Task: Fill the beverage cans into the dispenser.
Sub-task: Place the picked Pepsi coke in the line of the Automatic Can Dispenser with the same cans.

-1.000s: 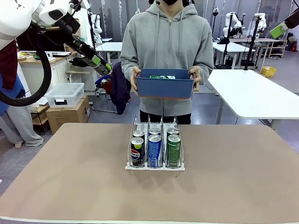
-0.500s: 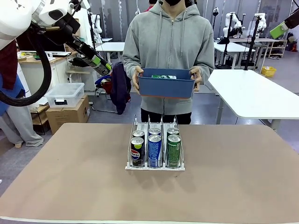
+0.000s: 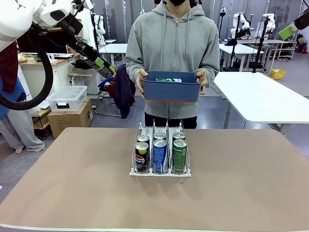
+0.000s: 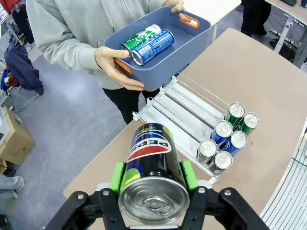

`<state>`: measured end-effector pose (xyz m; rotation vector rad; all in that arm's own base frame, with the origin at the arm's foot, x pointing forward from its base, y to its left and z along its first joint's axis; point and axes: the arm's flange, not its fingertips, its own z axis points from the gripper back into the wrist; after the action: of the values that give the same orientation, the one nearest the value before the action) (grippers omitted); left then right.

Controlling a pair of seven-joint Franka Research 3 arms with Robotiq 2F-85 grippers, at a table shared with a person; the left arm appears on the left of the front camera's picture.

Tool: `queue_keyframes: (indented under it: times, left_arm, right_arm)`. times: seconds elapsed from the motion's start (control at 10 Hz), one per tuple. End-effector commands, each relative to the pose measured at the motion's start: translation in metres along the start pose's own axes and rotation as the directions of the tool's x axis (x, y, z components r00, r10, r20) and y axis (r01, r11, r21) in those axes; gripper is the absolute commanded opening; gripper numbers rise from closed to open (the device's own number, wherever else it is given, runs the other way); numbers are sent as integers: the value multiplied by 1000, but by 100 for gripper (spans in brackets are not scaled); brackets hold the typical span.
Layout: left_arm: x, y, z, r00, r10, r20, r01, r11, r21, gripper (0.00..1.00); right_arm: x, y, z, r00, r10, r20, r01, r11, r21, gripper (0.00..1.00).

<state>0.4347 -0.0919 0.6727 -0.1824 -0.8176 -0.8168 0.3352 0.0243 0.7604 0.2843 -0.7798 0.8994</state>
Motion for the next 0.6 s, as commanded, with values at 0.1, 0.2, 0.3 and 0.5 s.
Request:
queue_keyframes:
  times: [0.1,0.2,0.3,0.5]
  left_arm:
    - [0,0,2,1000,0,4,0,1000,2,7]
    - [0,0,2,1000,0,4,0,1000,2,7]
    - [0,0,2,1000,0,4,0,1000,2,7]
    - [0,0,0,1000,0,0,0,1000,0,58]
  right_arm:
    - [0,0,0,1000,0,0,0,1000,1,100]
    - [0,0,0,1000,0,0,0,1000,1,100]
    - [0,0,0,1000,0,0,0,1000,1,100]
    - [0,0,0,1000,0,0,0,1000,1,100]
